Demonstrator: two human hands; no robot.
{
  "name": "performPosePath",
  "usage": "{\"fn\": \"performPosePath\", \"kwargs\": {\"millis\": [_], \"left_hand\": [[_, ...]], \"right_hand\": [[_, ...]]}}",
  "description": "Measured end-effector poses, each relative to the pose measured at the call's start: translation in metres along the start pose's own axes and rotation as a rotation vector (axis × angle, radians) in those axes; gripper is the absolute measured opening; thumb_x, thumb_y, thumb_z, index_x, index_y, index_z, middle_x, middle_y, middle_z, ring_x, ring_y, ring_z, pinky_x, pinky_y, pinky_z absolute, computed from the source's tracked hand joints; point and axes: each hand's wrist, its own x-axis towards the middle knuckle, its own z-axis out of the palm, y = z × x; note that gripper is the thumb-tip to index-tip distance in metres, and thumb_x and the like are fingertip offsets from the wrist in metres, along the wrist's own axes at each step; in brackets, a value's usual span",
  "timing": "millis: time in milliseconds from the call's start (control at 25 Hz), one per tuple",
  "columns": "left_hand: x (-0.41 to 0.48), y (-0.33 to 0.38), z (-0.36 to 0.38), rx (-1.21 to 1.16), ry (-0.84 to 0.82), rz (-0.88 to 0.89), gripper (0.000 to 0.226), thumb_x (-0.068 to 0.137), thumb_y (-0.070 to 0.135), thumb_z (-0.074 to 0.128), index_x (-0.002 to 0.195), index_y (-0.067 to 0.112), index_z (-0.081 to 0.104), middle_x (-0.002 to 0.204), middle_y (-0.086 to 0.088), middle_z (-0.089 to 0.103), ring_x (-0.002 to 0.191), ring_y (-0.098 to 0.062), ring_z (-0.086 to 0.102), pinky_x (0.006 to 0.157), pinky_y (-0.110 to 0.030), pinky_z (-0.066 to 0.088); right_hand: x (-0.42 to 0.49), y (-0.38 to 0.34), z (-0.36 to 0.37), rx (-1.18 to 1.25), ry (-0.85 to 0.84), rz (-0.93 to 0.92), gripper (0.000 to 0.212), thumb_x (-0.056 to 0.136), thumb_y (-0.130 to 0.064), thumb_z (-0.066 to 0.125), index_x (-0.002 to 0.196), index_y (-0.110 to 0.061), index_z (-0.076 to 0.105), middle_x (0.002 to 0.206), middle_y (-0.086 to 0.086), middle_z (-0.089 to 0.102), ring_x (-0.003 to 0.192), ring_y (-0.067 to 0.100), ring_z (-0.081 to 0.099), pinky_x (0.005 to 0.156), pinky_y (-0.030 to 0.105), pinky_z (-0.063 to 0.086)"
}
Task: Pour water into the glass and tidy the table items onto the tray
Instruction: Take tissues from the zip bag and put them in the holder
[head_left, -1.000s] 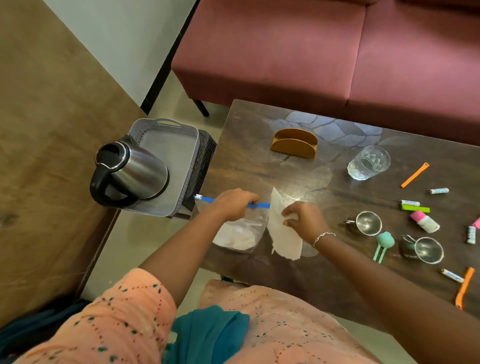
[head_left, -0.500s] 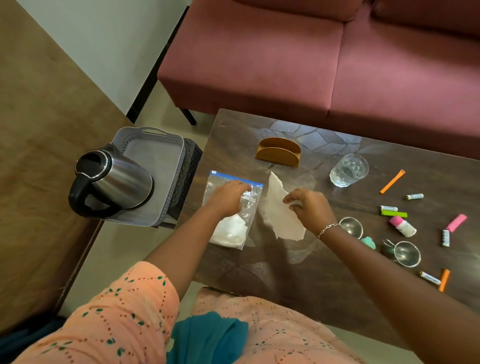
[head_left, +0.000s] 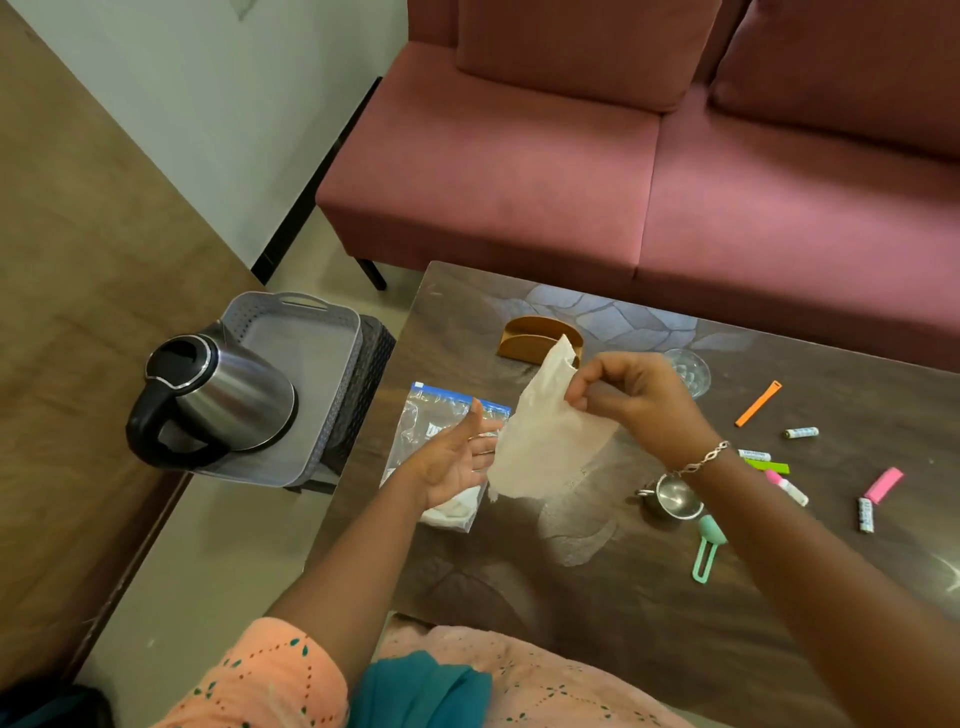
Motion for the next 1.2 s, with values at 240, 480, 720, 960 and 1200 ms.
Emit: {"fn": "performPosePath", "kwargs": {"millis": [240,480,720,960,1200], "left_hand": [[-0.01,0.015,0.018,-0.226,-0.016,0.118,0.046,0.081,0.011,0.064,0.125,0.007,0.05,0.115,-0.013,0.06,0.1,-0.026,0.061,0.07,-0.035,0.06],[-0.028,0.035,0.024,0.02,0.162,0.361,0.03,0.083,-0.006,0.057,0.097,0.021,0.053,0.097,-0.009,0.063,0.083,-0.023,0.063,0.057,-0.027,0.058],[-0.038,0.044,0.027,0.156,0.192,0.583,0.032,0.079,-0.015,0.057,0.087,0.016,0.056,0.091,-0.006,0.063,0.086,-0.018,0.062,0.061,-0.026,0.058],[-0.044,0.053,0.028,0.318,0.276,0.629,0.024,0.077,-0.012,0.062,0.084,0.01,0.067,0.081,-0.008,0.064,0.078,-0.018,0.061,0.069,-0.024,0.057],[-0.043,0.056,0.029,0.427,0.36,0.527,0.02,0.081,-0.004,0.063,0.075,0.015,0.064,0.072,-0.003,0.056,0.07,-0.014,0.051,0.065,-0.025,0.05]], "right_hand": [[0.001,0.008,-0.027,0.179,-0.003,0.002,0.031,0.075,0.016,0.059,0.065,-0.013,0.063,0.058,-0.012,0.066,0.06,0.001,0.059,0.061,0.012,0.048],[-0.001,0.027,-0.04,0.087,0.094,0.054,0.036,0.075,0.005,0.066,0.062,-0.028,0.068,0.057,-0.013,0.062,0.056,0.005,0.05,0.055,0.013,0.042],[-0.004,0.023,-0.044,0.031,0.104,0.073,0.037,0.072,0.003,0.07,0.083,-0.032,0.066,0.098,0.006,0.066,0.085,0.019,0.06,0.076,0.031,0.052],[-0.003,0.02,-0.044,-0.202,0.202,-0.001,0.024,0.074,0.0,0.069,0.09,-0.018,0.067,0.084,0.006,0.056,0.075,0.017,0.052,0.064,0.009,0.04],[-0.001,0.014,-0.045,-0.012,0.222,-0.048,0.024,0.077,-0.002,0.067,0.073,-0.025,0.064,0.091,-0.004,0.064,0.087,0.009,0.058,0.073,0.016,0.046]]}}
